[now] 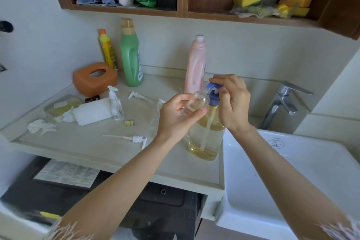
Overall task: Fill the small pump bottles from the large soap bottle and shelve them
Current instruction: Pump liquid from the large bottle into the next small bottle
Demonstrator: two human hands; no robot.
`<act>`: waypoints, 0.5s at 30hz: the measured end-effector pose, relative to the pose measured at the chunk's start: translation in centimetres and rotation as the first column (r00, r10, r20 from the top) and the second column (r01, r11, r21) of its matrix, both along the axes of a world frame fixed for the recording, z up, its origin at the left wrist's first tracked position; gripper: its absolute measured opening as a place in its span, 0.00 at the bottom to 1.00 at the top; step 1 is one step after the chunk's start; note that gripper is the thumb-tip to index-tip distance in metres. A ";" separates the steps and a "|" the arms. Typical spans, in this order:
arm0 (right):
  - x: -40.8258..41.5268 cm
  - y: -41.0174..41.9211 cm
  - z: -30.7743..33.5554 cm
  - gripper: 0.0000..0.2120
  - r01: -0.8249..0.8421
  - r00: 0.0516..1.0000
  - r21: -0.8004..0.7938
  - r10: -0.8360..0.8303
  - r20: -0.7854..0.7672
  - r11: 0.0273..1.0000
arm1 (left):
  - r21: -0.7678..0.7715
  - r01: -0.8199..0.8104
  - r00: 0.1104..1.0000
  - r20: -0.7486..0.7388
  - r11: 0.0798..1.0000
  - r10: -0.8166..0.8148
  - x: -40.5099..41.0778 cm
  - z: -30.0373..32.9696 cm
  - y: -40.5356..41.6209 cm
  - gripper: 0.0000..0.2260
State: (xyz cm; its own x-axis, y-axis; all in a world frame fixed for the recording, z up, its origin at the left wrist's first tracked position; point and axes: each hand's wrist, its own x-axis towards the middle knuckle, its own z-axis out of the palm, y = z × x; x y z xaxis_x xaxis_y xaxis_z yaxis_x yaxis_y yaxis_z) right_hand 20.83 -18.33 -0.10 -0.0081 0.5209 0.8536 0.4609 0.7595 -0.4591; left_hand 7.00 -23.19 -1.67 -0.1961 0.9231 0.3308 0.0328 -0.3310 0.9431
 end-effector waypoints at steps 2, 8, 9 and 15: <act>0.3 0.0 0.5 0.21 -0.008 1.000 0.000 0.008 0.017 1.000 | -0.009 0.014 1.000 0.012 1.000 -0.014 0.1 0.3 0.1 0.14; 0.4 0.1 -1.1 0.24 -0.045 0.993 0.035 0.041 0.108 0.998 | -0.061 0.115 0.989 0.101 0.992 -0.108 -0.1 0.5 0.3 0.10; 0.1 0.1 -1.5 0.25 -0.055 0.991 0.051 0.048 0.122 0.997 | -0.084 0.144 0.983 0.126 0.986 -0.132 -0.2 0.5 0.4 0.10; -1.1 0.6 -3.0 0.26 -0.008 1.000 0.119 0.009 -0.012 0.993 | -0.224 0.277 0.946 0.233 0.934 -0.225 -0.7 -0.3 1.2 0.08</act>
State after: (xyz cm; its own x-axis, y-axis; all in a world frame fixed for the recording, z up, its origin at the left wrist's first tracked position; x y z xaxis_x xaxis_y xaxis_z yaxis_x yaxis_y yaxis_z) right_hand 19.69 -17.70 -3.05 -0.0011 0.4156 0.9096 0.4488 0.8130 -0.3709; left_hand 6.25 -21.95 -1.95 0.0151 0.9981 0.0606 -0.2185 -0.0558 0.9742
